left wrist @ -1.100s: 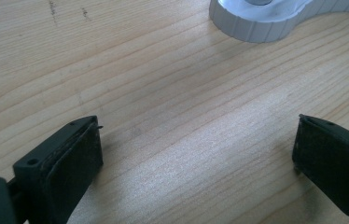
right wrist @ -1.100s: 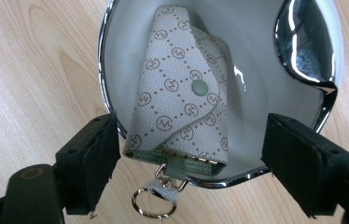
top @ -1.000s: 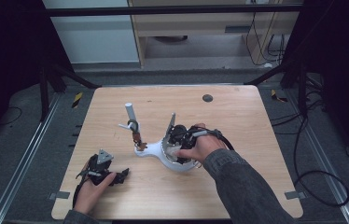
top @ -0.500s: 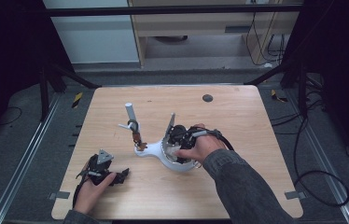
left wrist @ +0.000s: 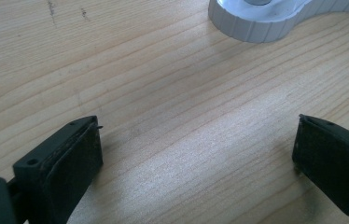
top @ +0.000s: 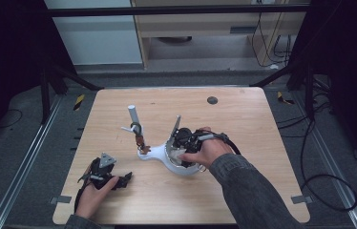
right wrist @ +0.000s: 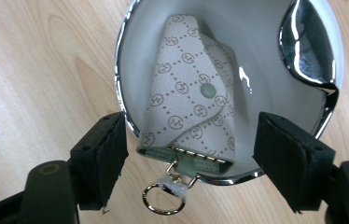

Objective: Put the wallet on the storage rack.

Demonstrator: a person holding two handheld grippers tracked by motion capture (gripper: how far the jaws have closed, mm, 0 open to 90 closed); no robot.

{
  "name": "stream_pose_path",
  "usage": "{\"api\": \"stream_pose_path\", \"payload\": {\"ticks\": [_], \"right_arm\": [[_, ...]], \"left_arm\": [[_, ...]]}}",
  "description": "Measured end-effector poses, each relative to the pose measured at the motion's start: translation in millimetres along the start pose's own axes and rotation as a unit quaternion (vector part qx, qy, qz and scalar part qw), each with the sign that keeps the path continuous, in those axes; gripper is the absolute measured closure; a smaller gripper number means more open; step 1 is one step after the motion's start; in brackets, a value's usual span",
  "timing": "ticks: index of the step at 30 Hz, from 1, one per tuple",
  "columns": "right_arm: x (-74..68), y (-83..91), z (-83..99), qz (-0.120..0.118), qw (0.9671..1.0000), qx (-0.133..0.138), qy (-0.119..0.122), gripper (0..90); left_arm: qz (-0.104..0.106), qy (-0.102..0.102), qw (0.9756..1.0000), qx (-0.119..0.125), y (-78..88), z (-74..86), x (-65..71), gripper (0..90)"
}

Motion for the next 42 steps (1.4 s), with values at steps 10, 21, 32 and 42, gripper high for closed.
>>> {"api": "stream_pose_path", "payload": {"ticks": [10,21,32,42], "right_arm": [[0.9,5.1,7.6,-0.01,0.9996,0.025,-0.012,26.5],[3.0,12.2,17.7,-0.007,0.9975,0.065,-0.029,16.8],[7.3,16.5,30.8,-0.005,0.9945,0.097,-0.04,9.0],[14.4,25.2,44.6,0.007,0.9885,0.141,-0.054,5.7]], "left_arm": [[0.0,0.0,1.0,0.0,0.0,0.0,0.2,0.6],[0.0,-0.001,1.0,0.0,-0.1,-0.1,0.3,0.5],[0.001,0.001,1.0,0.0,-0.2,-0.1,0.7,0.5],[0.001,-0.001,1.0,-0.001,-0.1,0.0,0.8,0.5]]}}
Point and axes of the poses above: each handheld gripper's, and its own axes: y roughly backward along the jaws, z roughly out of its underside, x roughly to its right, the point moved 4 cm from there along -y, roughly forward along the jaws, and after that the axes turned 3 degrees about -x, right-handed, at the moved point
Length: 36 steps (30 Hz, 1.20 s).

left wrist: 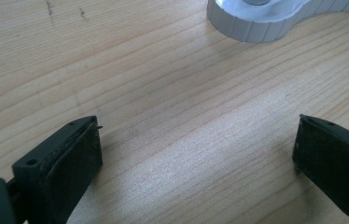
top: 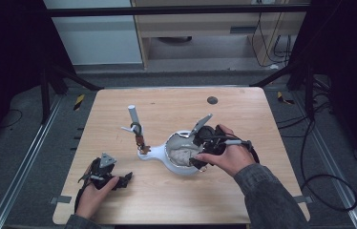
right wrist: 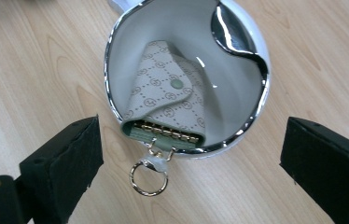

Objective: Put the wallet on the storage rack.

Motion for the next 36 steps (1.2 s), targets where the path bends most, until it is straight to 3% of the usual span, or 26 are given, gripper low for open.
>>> {"api": "stream_pose_path", "payload": {"ticks": [9,22,36], "right_arm": [[11.4,10.8,12.8,0.015,0.9992,0.036,-0.004,5.6],[32.1,23.4,35.3,0.028,0.9958,0.074,-0.046,5.2],[57.5,20.0,67.9,0.058,0.9859,0.111,-0.111,5.4]], "left_arm": [[0.0,0.0,1.0,0.0,0.1,0.1,0.1,0.5],[0.0,-0.001,1.0,-0.002,0.1,0.1,0.1,0.3],[0.001,0.0,1.0,0.0,0.2,0.4,0.9,0.3]]}}
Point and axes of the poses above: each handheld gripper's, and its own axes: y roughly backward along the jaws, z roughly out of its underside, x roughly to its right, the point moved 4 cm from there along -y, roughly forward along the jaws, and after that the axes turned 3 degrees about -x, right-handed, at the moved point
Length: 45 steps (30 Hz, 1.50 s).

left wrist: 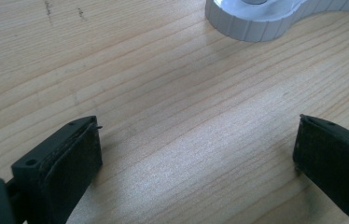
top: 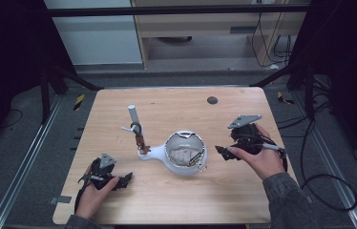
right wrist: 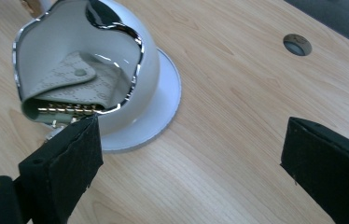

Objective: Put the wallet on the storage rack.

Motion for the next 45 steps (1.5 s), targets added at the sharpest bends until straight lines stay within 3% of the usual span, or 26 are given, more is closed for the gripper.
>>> {"api": "stream_pose_path", "payload": {"ticks": [22,32,45], "right_arm": [[25.6,-29.1,49.5,0.029,0.9974,-0.018,-0.063,4.7],[34.5,-38.7,70.5,0.044,0.9936,-0.012,-0.104,5.3],[39.9,-49.0,92.3,0.045,0.9903,-0.017,-0.13,5.2]], "left_arm": [[0.001,-0.002,1.0,-0.002,0.0,0.0,0.1,0.0],[0.001,-0.001,1.0,-0.001,-0.2,-0.1,0.3,0.0],[0.001,-0.003,1.0,-0.002,-0.1,0.0,0.1,0.0]]}}
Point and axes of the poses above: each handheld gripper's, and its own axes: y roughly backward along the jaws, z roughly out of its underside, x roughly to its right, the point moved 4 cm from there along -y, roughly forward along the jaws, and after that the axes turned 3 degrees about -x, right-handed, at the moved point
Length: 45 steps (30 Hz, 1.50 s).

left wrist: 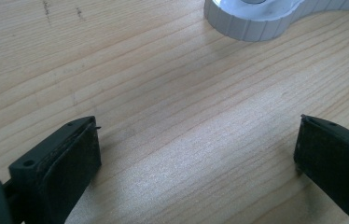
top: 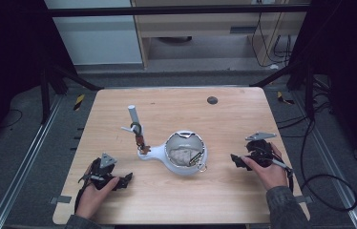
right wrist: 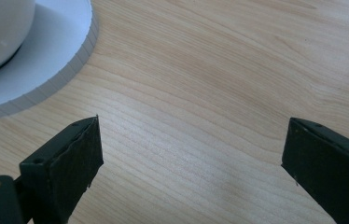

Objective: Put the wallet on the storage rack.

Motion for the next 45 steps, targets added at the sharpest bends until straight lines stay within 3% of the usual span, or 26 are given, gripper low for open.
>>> {"api": "stream_pose_path", "payload": {"ticks": [18,25,35,39,45], "right_arm": [[2.3,-14.2,18.6,-0.002,0.9998,-0.009,-0.018,4.5],[3.6,-22.7,17.9,0.007,0.9997,-0.001,-0.025,4.5],[2.8,-36.1,21.7,0.018,0.9989,-0.011,-0.042,4.1],[1.4,-38.4,24.6,0.033,0.9988,0.004,-0.036,2.7],[0.0,-39.9,26.9,0.037,0.9983,0.02,-0.04,0.9]], "left_arm": [[0.0,0.0,1.0,0.0,0.0,0.0,0.1,0.0],[0.001,0.0,1.0,0.0,0.0,0.0,0.1,0.0],[0.001,0.001,1.0,0.001,-0.3,-0.2,0.3,0.0],[0.002,0.001,1.0,0.001,-0.4,-0.2,0.4,0.0],[0.003,0.001,1.0,0.001,-0.6,-0.4,0.6,0.0]]}}
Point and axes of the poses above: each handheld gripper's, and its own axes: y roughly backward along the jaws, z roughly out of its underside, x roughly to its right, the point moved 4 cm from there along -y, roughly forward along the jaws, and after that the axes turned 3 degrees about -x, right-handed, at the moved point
